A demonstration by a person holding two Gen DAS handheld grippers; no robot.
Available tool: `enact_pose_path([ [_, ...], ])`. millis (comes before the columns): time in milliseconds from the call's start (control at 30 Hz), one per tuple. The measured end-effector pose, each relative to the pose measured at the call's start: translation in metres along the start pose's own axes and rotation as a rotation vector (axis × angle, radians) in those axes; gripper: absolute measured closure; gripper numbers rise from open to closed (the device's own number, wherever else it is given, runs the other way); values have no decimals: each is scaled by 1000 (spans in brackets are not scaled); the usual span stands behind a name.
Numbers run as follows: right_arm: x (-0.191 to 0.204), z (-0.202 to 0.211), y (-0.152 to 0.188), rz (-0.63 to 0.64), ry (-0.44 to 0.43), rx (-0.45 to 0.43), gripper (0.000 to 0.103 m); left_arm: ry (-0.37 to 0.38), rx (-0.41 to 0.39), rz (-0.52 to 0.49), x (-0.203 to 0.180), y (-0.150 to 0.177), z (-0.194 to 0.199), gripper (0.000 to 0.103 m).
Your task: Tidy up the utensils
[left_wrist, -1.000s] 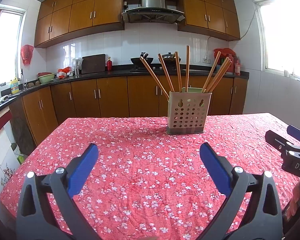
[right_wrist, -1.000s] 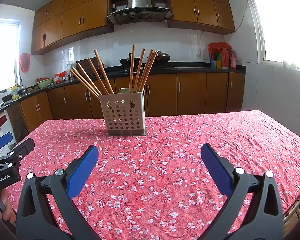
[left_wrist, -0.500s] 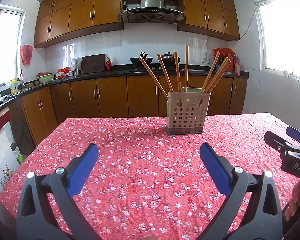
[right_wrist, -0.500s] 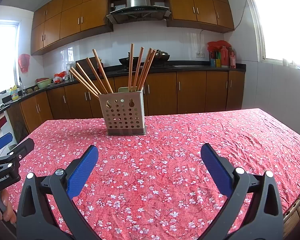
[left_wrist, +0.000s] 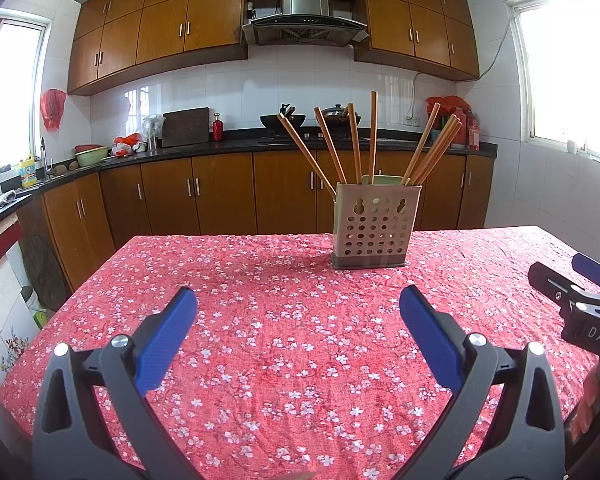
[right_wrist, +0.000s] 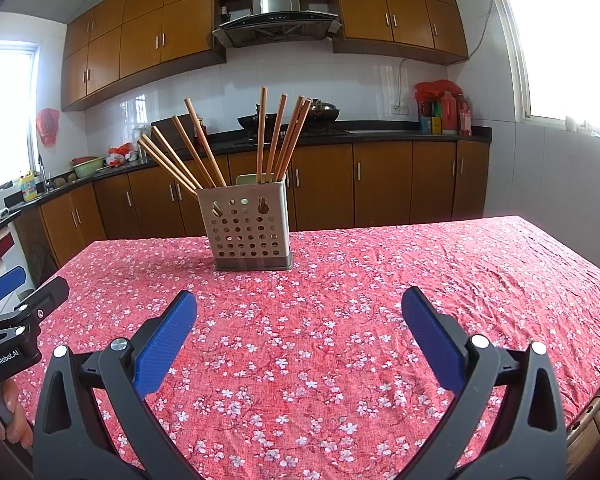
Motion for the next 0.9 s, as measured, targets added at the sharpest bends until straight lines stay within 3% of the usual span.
enact_pose_path([
  [900,1,-1,1,-2,3,6,2,10,18,6,2,5,-5,4],
])
Point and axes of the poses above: each gripper's, at about its wrist camera, not at the fingertips, and z roughly against the way its jaws point, x to its left, y to its underside, the point moved 6 cm from there along -z, roughly the way its jaws point, and after that the axes turned 12 degrees about -z, right-handed, at the moved point
